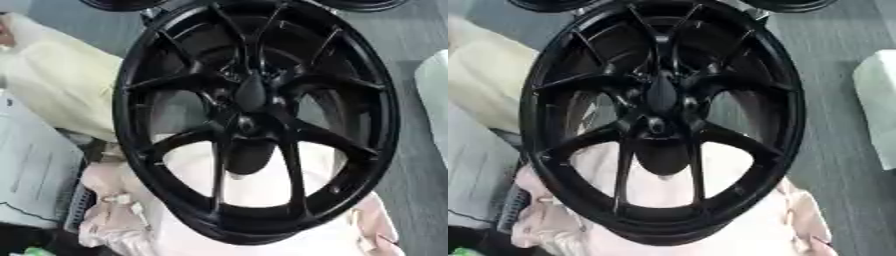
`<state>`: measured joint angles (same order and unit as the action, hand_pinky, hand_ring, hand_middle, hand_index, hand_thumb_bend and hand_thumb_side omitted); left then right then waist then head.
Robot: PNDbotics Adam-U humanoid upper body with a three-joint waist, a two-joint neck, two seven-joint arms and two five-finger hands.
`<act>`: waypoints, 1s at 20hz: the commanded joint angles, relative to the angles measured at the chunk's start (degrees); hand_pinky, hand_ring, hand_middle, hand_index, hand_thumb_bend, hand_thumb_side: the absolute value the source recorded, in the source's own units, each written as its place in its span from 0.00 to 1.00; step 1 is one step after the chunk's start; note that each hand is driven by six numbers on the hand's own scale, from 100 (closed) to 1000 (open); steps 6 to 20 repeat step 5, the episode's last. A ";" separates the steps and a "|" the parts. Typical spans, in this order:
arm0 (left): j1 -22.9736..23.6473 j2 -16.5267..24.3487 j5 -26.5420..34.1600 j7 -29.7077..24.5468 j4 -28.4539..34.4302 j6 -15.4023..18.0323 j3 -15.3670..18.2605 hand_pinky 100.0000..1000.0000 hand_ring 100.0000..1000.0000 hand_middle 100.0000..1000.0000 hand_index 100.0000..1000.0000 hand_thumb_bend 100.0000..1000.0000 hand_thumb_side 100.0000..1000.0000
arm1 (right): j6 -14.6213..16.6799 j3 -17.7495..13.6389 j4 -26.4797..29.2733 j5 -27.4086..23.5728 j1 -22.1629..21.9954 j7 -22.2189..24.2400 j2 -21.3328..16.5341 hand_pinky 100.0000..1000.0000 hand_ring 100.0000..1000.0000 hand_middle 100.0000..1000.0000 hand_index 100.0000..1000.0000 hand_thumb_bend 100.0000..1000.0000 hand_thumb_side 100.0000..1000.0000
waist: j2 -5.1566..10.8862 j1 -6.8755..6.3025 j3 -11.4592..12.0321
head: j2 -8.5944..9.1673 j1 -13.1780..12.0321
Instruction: Pull the pin out of the wheel hub.
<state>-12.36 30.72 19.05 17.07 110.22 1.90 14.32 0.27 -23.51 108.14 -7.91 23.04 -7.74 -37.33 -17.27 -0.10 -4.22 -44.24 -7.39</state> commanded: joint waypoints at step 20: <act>-4.91 0.02 1.84 -2.21 1.42 -0.31 -1.78 0.43 0.45 0.47 0.60 0.00 0.72 | -3.55 2.39 6.31 -4.89 8.58 -2.62 7.68 0.61 0.54 0.41 0.55 0.30 0.08 | -0.53 -0.71 1.96 | 0.16 2.36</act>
